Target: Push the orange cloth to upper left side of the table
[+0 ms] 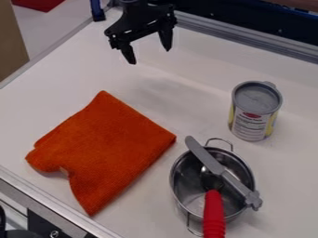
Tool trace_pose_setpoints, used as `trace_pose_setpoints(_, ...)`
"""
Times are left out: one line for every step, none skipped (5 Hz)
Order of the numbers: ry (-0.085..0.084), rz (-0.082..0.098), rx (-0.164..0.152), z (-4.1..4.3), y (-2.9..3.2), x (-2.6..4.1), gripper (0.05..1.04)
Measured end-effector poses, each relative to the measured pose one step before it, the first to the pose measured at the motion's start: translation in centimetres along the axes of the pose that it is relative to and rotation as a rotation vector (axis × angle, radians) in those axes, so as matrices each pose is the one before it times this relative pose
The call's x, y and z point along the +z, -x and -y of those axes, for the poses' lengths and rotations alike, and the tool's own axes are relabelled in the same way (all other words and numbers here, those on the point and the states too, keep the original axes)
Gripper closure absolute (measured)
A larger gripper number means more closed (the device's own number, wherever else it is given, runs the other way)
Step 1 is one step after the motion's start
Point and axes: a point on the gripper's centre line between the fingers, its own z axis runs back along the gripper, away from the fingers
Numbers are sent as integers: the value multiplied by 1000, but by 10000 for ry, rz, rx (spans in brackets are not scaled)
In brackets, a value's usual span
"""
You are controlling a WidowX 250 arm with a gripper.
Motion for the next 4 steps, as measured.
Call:
trace_pose_setpoints(-257,-344,-76,-589,708,-1038,86)
trace_pose_setpoints(-410,-847,-1911,-2043,1934,-185,85)
trace_pose_setpoints(51,91,-1980,-2318,1504,1259,86)
trace_pose_setpoints(-410,-356,-1835,-1956,1749,490,136)
